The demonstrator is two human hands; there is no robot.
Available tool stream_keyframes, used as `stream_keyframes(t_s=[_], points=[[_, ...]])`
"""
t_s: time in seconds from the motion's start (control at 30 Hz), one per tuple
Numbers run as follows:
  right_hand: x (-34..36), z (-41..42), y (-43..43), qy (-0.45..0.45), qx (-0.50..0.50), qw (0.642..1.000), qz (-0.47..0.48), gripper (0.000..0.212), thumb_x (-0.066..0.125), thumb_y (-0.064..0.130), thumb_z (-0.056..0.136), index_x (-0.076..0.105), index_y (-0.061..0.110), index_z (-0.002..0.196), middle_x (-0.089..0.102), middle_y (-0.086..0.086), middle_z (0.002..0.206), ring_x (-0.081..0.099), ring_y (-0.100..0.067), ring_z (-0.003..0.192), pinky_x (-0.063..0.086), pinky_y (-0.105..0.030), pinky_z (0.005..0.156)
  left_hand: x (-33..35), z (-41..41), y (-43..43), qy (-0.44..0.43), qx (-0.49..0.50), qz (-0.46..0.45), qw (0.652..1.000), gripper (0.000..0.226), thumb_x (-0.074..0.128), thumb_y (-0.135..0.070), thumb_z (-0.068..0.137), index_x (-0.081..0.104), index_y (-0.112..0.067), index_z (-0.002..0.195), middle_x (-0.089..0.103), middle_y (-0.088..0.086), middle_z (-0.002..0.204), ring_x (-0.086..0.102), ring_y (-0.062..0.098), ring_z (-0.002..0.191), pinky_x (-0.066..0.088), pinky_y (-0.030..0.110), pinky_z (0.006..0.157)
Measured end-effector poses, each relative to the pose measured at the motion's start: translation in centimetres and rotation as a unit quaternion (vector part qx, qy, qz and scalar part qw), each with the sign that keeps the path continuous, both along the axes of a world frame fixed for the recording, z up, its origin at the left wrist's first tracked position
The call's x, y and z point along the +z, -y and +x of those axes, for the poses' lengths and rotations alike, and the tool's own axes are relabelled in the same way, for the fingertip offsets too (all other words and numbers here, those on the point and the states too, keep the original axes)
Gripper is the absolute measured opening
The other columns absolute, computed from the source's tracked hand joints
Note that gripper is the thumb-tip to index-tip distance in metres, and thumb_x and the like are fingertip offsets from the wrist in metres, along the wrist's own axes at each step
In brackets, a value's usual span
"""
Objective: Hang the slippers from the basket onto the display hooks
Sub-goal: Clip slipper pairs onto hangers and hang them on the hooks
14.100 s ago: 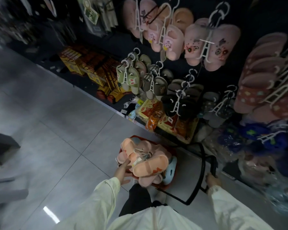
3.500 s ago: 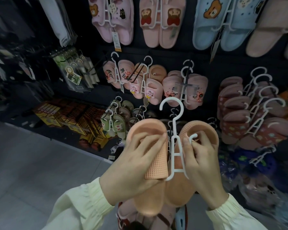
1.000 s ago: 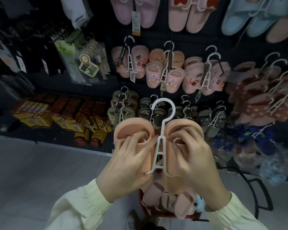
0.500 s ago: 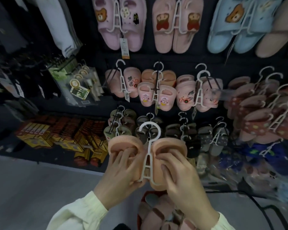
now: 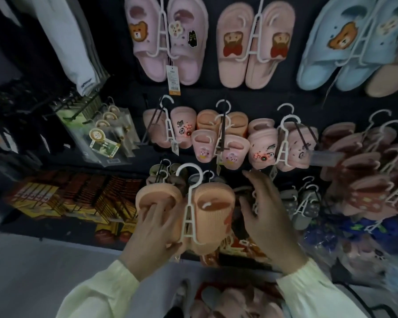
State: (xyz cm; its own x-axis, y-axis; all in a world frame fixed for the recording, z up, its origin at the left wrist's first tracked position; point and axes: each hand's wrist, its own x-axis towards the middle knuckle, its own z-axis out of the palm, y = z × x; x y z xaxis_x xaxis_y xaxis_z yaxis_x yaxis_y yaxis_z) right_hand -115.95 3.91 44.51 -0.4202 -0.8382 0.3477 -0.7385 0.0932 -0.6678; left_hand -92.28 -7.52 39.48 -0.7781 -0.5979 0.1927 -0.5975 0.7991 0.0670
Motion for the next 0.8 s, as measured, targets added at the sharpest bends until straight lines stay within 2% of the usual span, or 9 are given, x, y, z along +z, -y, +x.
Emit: stream_keyframes(t_s=[0.07,0.17,0.3,0.4,0.5,0.67,0.73,0.8], points=[[-0.3,-1.2,2.3,-0.03,-0.009,0.999,0.039,0.057,0.055,0.027,0.096,0.034,0.031,0.15,0.029,0.004,0.157,0.027,-0.014,0.144,0.027,-0.034,0.117,0.2,-0.1,2.0,0.008,0.0,0.003,1.0,0.115,0.088,-0.041,0.053,0.03,-0.019,0.15,0.046,0.012,0.122,0.052,0.034,0.103,0.049,0.056,0.086],[-1.5,-2.5,5.3,-0.053,-0.024,0.994,0.091,0.058,0.053,0.03,0.099,0.03,0.032,0.151,0.023,0.003,0.16,0.021,-0.018,0.147,0.025,-0.038,0.118,0.1,-0.4,4.2,0.024,-0.002,0.003,1.0,0.117,0.089,-0.042,0.049,0.033,-0.018,0.148,0.047,0.012,0.121,0.052,0.032,0.1,0.051,0.054,0.083],[-3.6,-3.2,8.7,-0.092,-0.053,0.988,0.112,0.055,0.05,0.036,0.099,0.036,0.025,0.151,0.029,-0.006,0.158,0.033,-0.028,0.142,0.038,-0.046,0.112,-0.8,-0.6,7.3,0.04,-0.018,0.017,0.999,0.119,0.091,-0.046,0.042,0.04,-0.019,0.146,0.047,0.01,0.12,0.053,0.03,0.097,0.052,0.047,0.079],[-4.8,-3.2,10.9,-0.123,-0.062,0.982,0.128,0.058,0.045,0.045,0.098,0.039,0.022,0.151,0.033,-0.014,0.156,0.037,-0.035,0.14,0.041,-0.049,0.107,-1.6,-0.7,9.0,0.036,-0.04,0.007,0.999,0.118,0.09,-0.051,0.043,0.04,-0.019,0.145,0.047,0.009,0.118,0.051,0.029,0.096,0.043,0.045,0.081],[-5.4,-2.7,12.8,-0.117,-0.059,0.98,0.149,0.06,0.047,0.043,0.099,0.032,0.024,0.154,0.03,-0.015,0.157,0.029,-0.035,0.145,0.039,-0.052,0.11,-2.2,-0.5,10.3,0.029,-0.065,-0.003,0.997,0.12,0.088,-0.056,0.045,0.037,-0.018,0.147,0.049,0.008,0.117,0.05,0.028,0.096,0.052,0.044,0.076],[-6.0,-2.3,15.3,-0.097,-0.081,0.976,0.176,0.065,0.029,0.056,0.095,0.027,0.029,0.155,0.037,-0.017,0.152,0.033,-0.036,0.142,0.04,-0.056,0.106,-2.5,-0.4,12.0,0.033,-0.088,-0.001,0.996,0.125,0.084,-0.054,0.044,0.029,-0.016,0.149,0.053,0.009,0.116,0.047,0.029,0.099,0.056,0.043,0.073],[-6.3,-2.1,16.0,-0.097,-0.09,0.976,0.171,0.063,0.031,0.056,0.096,0.027,0.031,0.154,0.039,-0.015,0.152,0.032,-0.034,0.143,0.04,-0.056,0.106,-2.8,-0.3,12.7,0.038,-0.089,0.01,0.995,0.123,0.082,-0.054,0.046,0.026,-0.018,0.15,0.052,0.008,0.118,0.05,0.03,0.1,0.055,0.042,0.071],[-6.2,-2.2,16.7,-0.101,-0.092,0.975,0.172,0.062,0.037,0.054,0.098,0.025,0.033,0.155,0.033,-0.009,0.157,0.028,-0.031,0.144,0.035,-0.054,0.11,-3.1,-0.4,13.4,0.038,-0.092,0.026,0.995,0.122,0.079,-0.055,0.048,0.023,-0.021,0.151,0.05,0.008,0.119,0.049,0.031,0.102,0.054,0.042,0.069]])
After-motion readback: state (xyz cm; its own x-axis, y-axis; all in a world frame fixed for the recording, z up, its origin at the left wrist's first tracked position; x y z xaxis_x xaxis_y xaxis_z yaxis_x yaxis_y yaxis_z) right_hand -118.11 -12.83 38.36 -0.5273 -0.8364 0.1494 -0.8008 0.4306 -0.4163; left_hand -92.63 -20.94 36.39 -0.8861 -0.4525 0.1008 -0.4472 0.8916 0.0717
